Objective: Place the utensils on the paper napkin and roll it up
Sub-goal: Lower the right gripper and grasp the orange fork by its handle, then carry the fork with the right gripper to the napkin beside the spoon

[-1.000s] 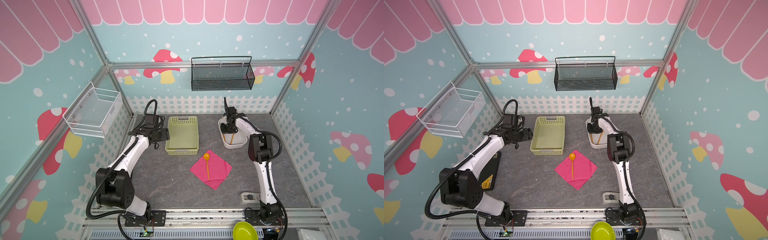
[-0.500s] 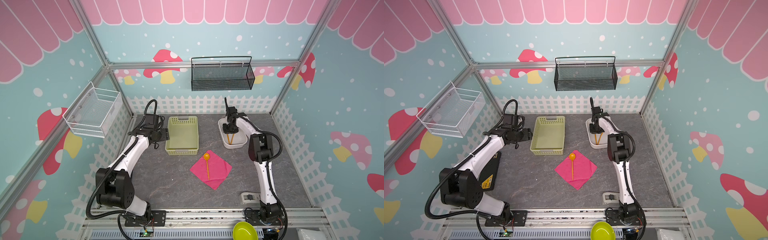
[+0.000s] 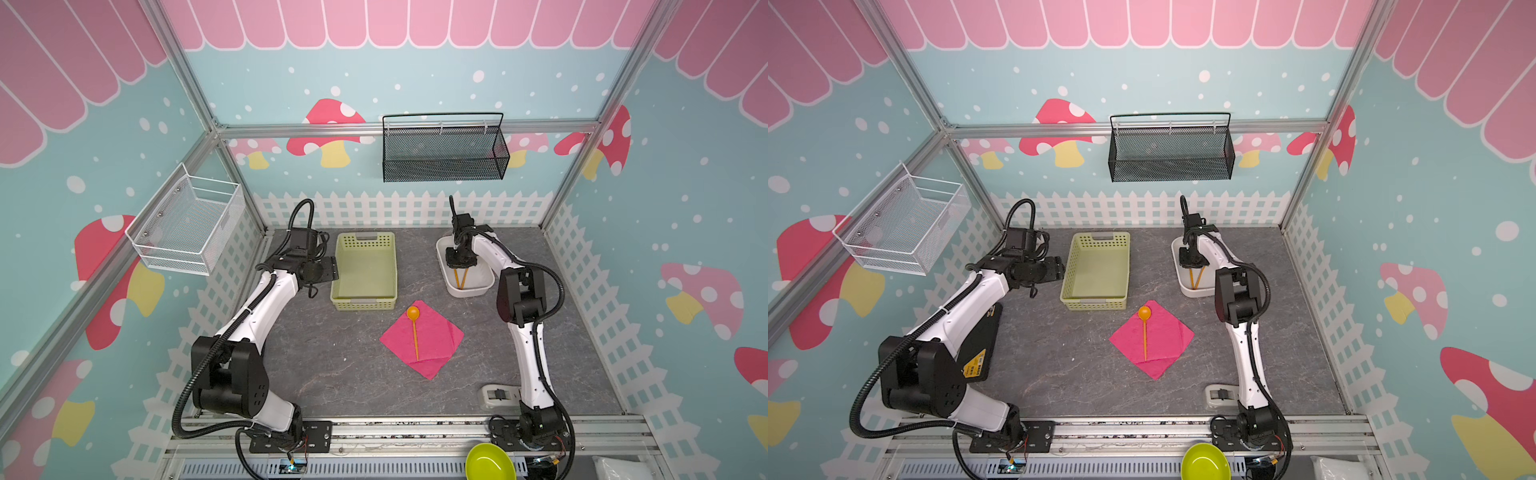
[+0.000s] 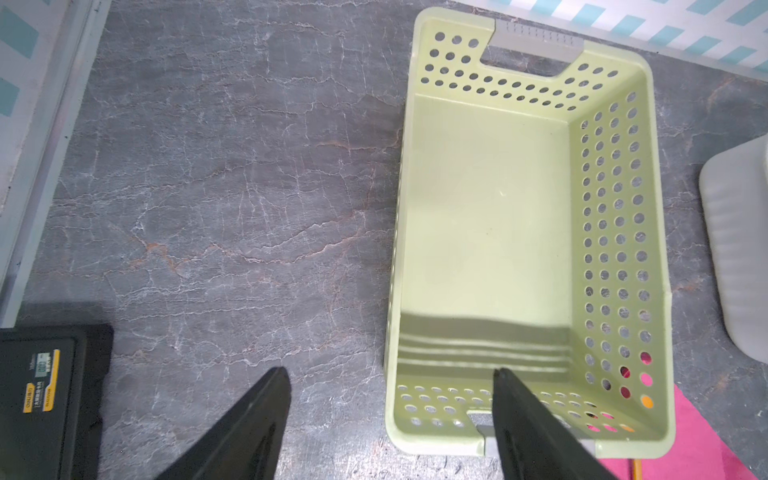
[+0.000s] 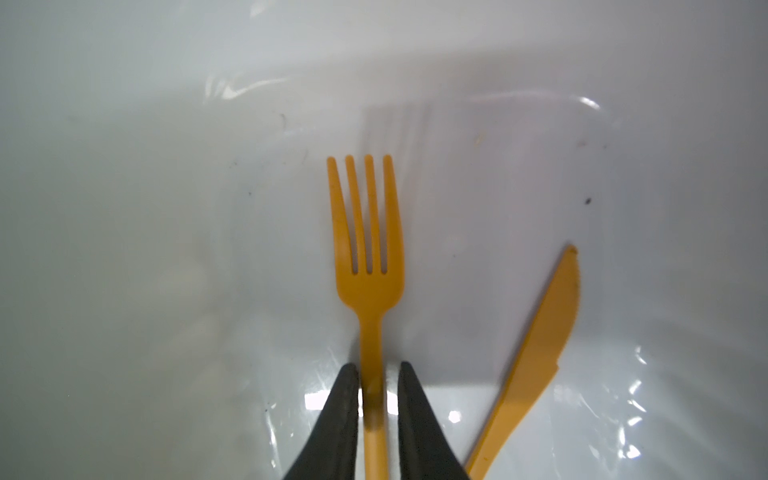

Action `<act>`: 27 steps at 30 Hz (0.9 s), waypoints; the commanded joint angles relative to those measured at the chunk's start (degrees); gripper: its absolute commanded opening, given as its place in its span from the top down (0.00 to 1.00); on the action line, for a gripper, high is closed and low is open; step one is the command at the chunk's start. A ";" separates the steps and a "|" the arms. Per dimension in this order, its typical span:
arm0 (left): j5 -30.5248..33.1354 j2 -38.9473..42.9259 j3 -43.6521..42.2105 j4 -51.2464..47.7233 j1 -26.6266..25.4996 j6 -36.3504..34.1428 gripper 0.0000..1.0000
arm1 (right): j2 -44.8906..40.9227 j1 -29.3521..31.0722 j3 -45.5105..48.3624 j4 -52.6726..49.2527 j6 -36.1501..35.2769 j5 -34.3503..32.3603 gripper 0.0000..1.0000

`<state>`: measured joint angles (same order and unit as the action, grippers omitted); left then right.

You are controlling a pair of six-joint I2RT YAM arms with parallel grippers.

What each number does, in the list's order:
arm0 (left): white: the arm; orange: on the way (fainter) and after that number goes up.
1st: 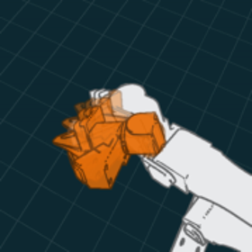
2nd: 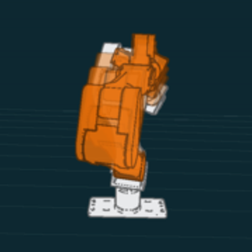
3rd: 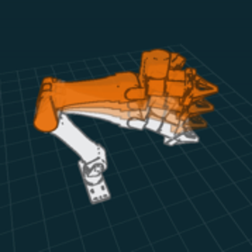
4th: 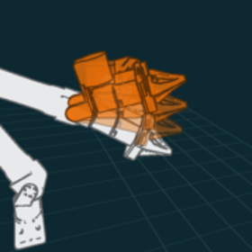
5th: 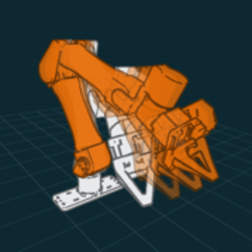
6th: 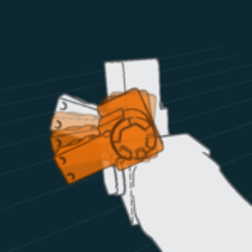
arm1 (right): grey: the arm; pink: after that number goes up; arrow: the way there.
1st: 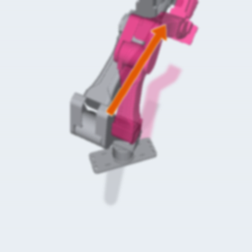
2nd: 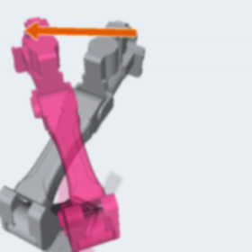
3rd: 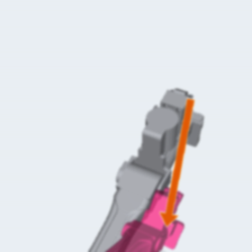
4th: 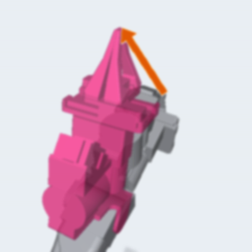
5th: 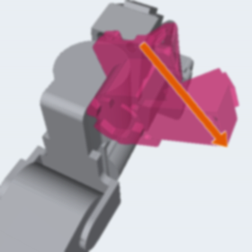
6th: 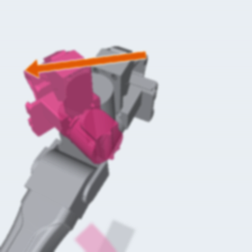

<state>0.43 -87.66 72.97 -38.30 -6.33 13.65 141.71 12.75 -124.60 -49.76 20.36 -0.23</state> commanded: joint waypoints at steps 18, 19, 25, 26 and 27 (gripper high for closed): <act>0.50 1.35 -0.17 -0.28 0.46 -0.03 0.22 | 3.18 -0.18 -3.76 -2.61 -1.38 -0.15 0.91; 0.56 1.44 -0.24 -0.24 0.53 -0.03 0.22 | 2.91 -0.19 -4.34 -2.86 -1.38 -0.21 0.91; 0.33 1.79 -0.41 0.00 0.50 -0.07 0.22 | -0.03 -0.16 -5.47 -4.16 -1.38 -1.17 0.92; 0.20 1.88 -0.37 -0.02 0.46 -0.03 0.22 | -0.68 -0.16 -5.48 -4.36 -1.42 -1.29 0.92; -0.23 1.94 -0.23 0.05 0.45 -0.03 0.22 | -1.33 -0.18 -5.57 -4.51 -1.40 -1.35 0.92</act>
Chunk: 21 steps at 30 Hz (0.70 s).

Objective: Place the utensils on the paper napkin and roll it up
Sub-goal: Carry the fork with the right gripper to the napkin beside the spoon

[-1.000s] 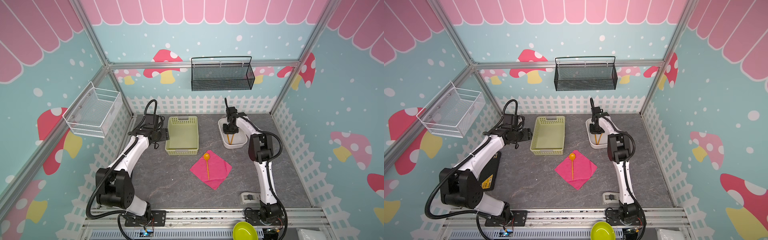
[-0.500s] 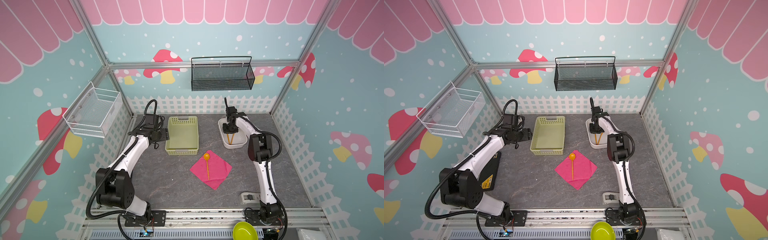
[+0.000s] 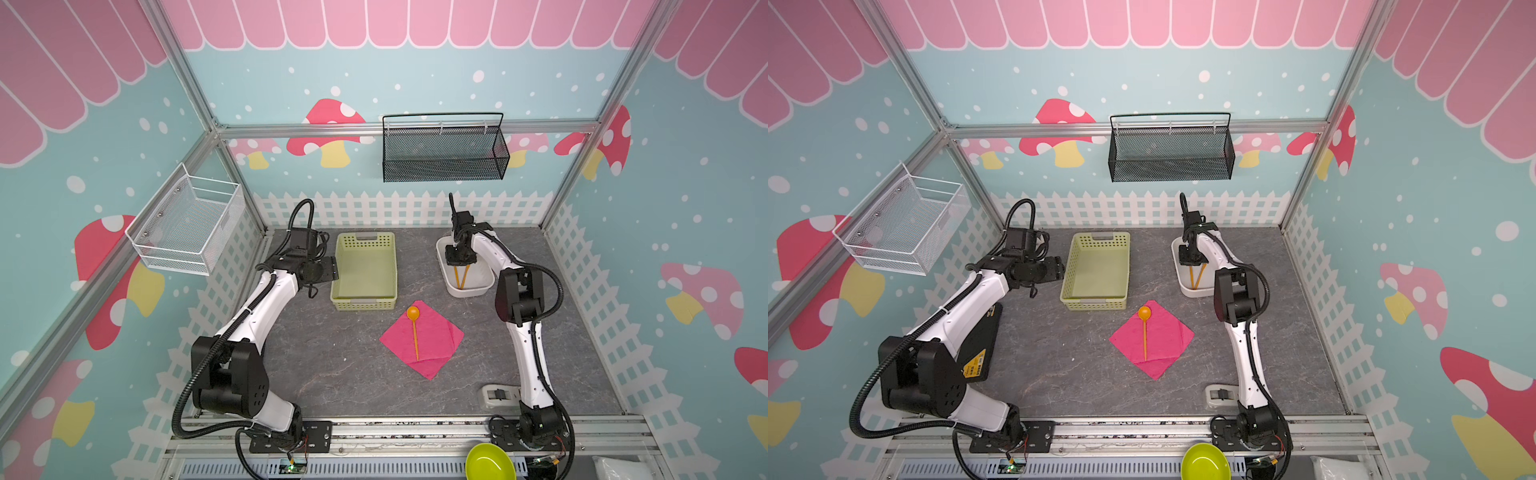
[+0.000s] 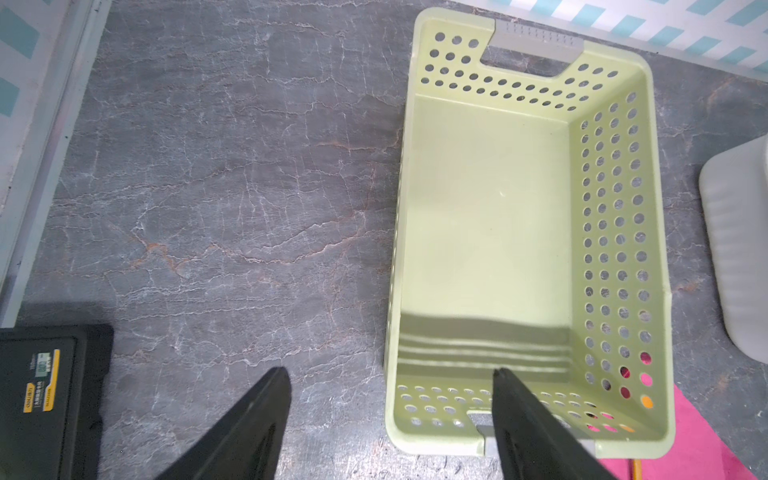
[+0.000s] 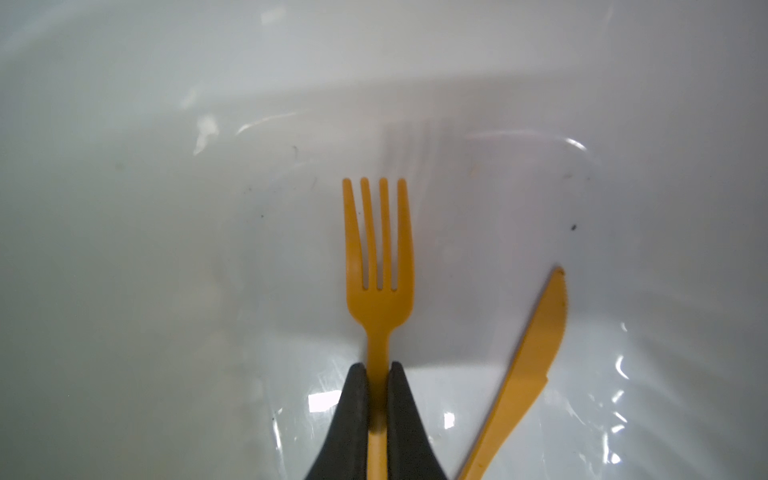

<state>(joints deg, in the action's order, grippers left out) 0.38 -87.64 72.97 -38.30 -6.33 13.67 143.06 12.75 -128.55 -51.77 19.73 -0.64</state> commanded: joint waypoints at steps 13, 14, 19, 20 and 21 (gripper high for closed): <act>-2.82 4.67 -1.95 3.15 0.45 0.46 0.22 | -9.80 -0.07 -1.57 -6.50 -1.32 0.18 0.93; -2.85 4.75 -1.89 3.15 0.44 0.48 0.22 | -10.34 -0.06 -1.53 -7.44 -1.42 0.51 0.93; -2.62 4.92 -2.04 3.14 0.47 0.48 0.22 | -12.55 -0.03 -1.36 -12.16 -1.88 2.64 0.94; -2.74 4.93 -2.00 3.15 0.46 0.48 0.22 | -13.32 -0.05 -0.78 -12.68 -1.97 3.22 0.93; -2.67 4.88 -2.04 3.04 0.47 0.48 0.22 | -14.19 -0.02 -0.07 -12.89 -2.06 3.82 0.93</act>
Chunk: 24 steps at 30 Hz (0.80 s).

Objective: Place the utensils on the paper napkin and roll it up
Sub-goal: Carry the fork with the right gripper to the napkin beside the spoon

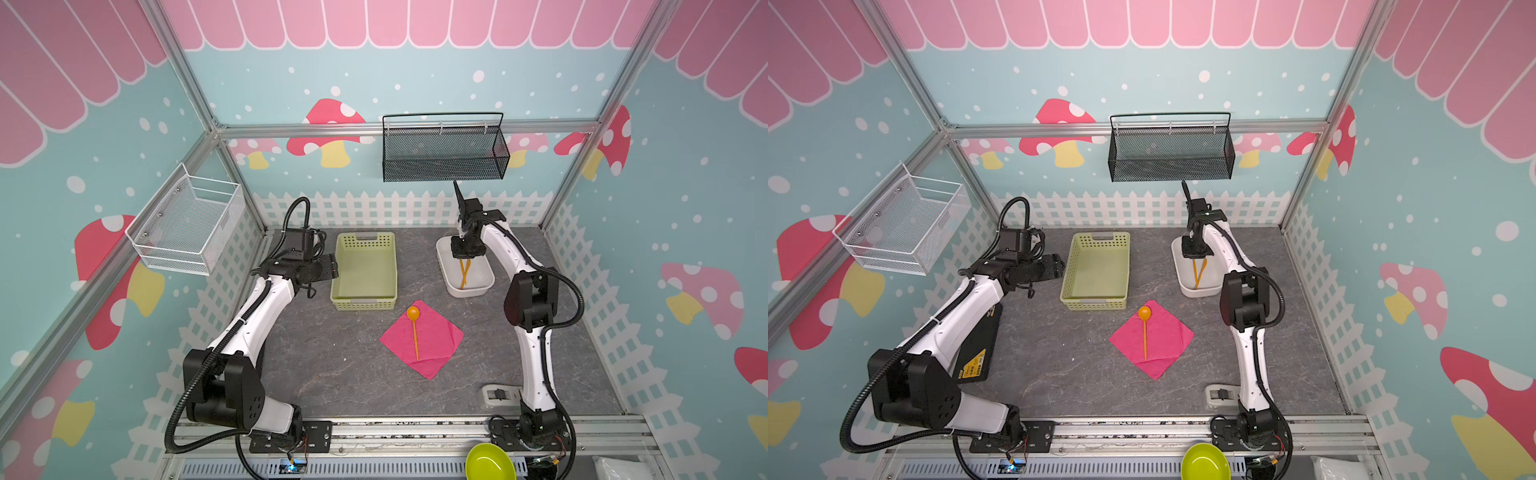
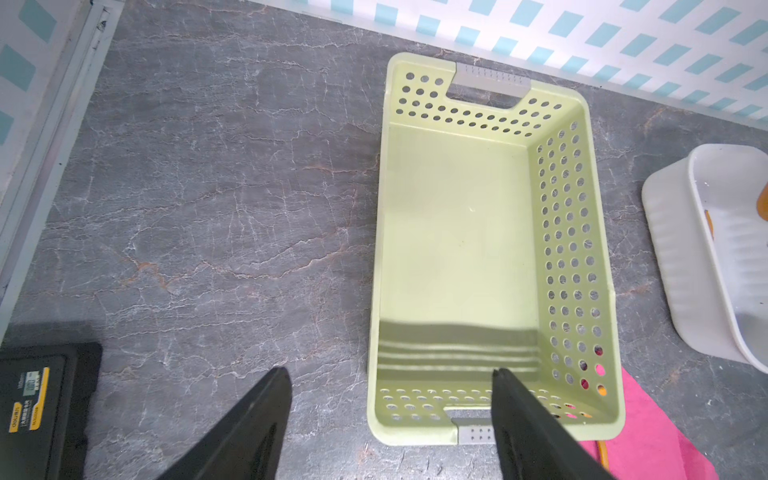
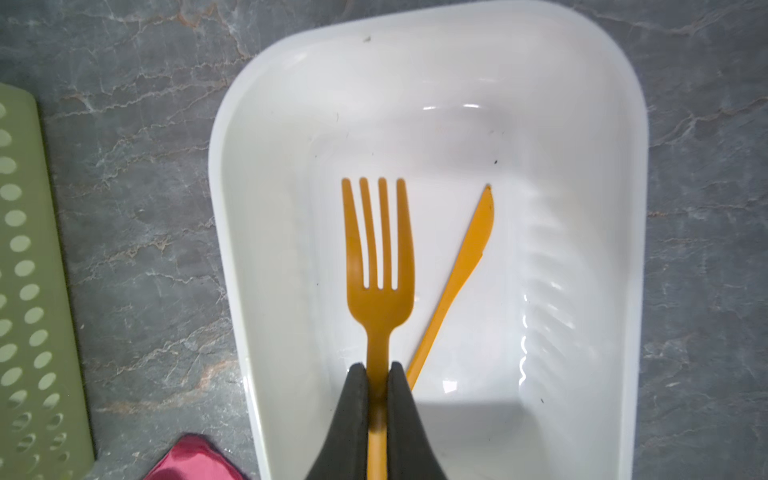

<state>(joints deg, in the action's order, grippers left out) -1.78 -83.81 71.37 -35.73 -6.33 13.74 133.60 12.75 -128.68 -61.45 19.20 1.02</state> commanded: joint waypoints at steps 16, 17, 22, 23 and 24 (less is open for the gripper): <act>0.10 2.34 -0.62 0.13 0.49 0.33 0.22 | -33.29 5.06 40.80 15.31 7.50 7.86 0.97; 0.13 2.25 -0.62 0.09 0.45 0.37 0.22 | -34.90 5.64 43.26 16.72 8.59 8.55 0.97; 0.50 2.20 -0.52 -0.31 0.48 0.50 0.23 | -40.70 10.76 52.18 20.92 15.40 6.04 0.99; 0.48 2.16 -0.40 -0.32 0.51 0.50 0.23 | -41.24 11.78 53.28 21.34 16.73 5.85 0.99; 0.40 2.15 -0.40 -0.35 0.48 0.59 0.22 | -41.80 12.84 54.67 22.29 17.93 6.31 0.99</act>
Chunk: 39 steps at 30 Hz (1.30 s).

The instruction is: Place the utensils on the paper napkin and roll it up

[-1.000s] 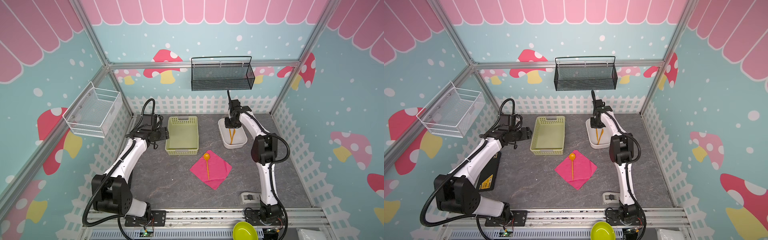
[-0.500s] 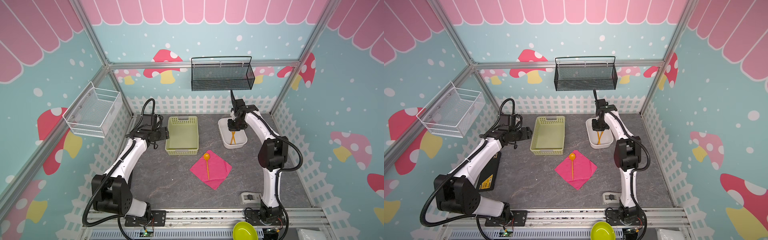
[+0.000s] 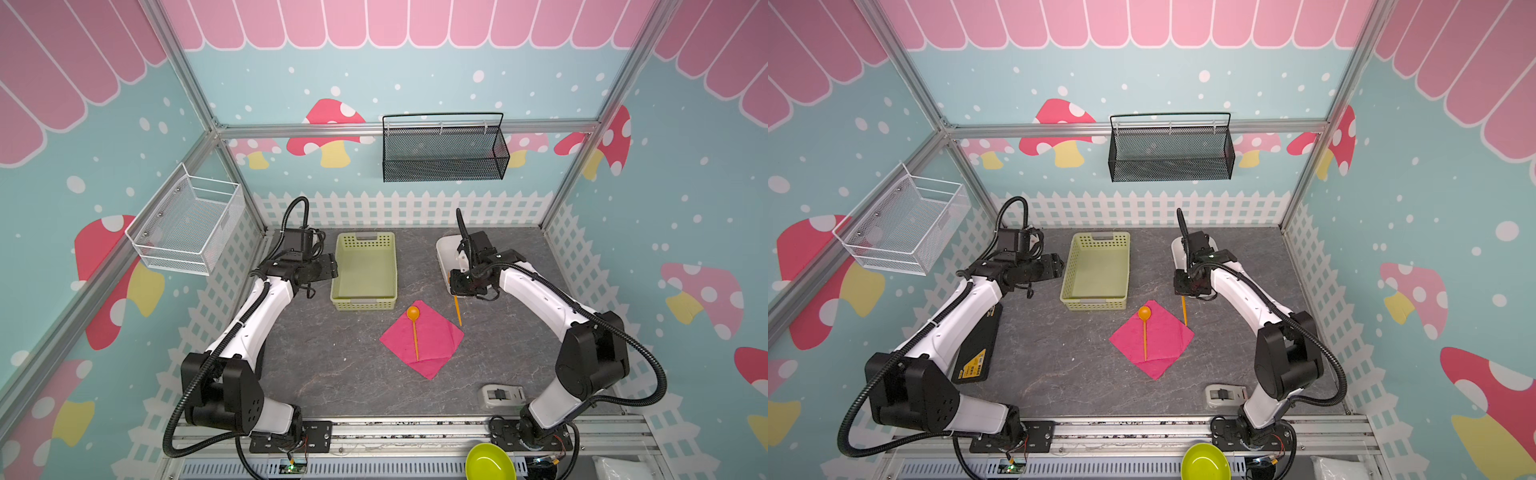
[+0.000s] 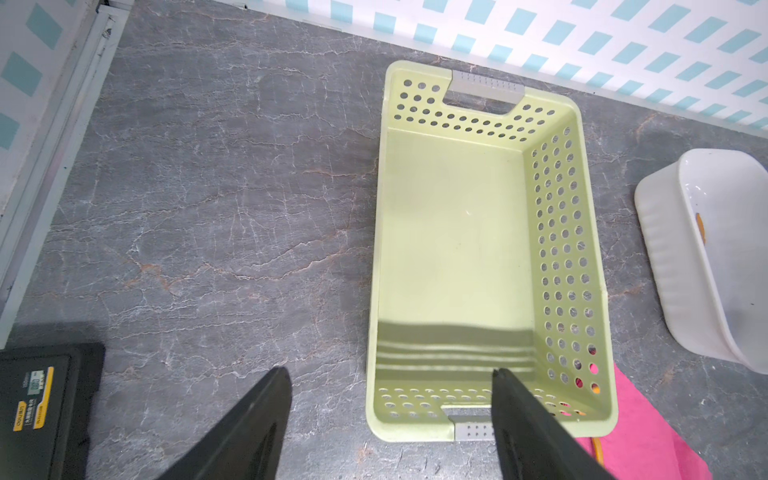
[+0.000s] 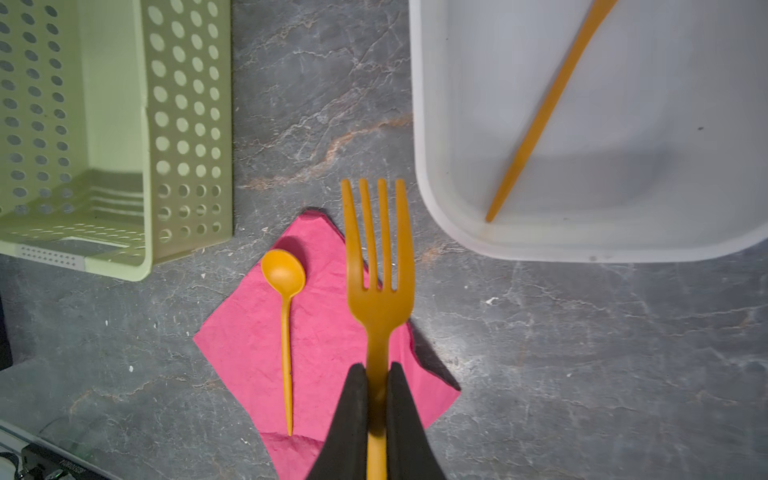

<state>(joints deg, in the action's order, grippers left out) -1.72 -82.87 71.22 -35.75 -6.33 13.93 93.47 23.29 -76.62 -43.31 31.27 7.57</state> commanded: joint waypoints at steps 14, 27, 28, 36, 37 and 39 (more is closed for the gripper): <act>-0.99 1.17 -0.21 -0.24 0.45 0.90 0.22 | 1.99 12.03 12.92 14.37 15.20 -3.23 0.98; -1.22 1.04 -0.12 -0.29 0.47 0.88 0.22 | 8.73 13.92 11.23 15.01 15.87 -5.82 0.98; -1.26 1.02 -0.12 -0.29 0.49 0.92 0.23 | 8.97 13.97 11.14 15.01 16.00 -5.72 0.98; -1.88 0.96 -0.03 -0.31 0.57 0.83 0.23 | 10.20 14.22 10.72 15.58 16.63 -5.77 0.97; -1.76 1.02 -0.12 -0.29 0.53 0.83 0.22 | 10.37 14.17 10.51 15.70 16.72 -5.68 0.97; -1.71 1.13 -0.14 -0.29 0.45 0.77 0.22 | 10.91 14.30 9.97 15.90 16.72 -5.51 0.97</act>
<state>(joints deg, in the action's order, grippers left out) -2.74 -82.85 71.22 -35.75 -6.33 14.76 103.04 36.93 -64.86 -27.90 46.68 2.48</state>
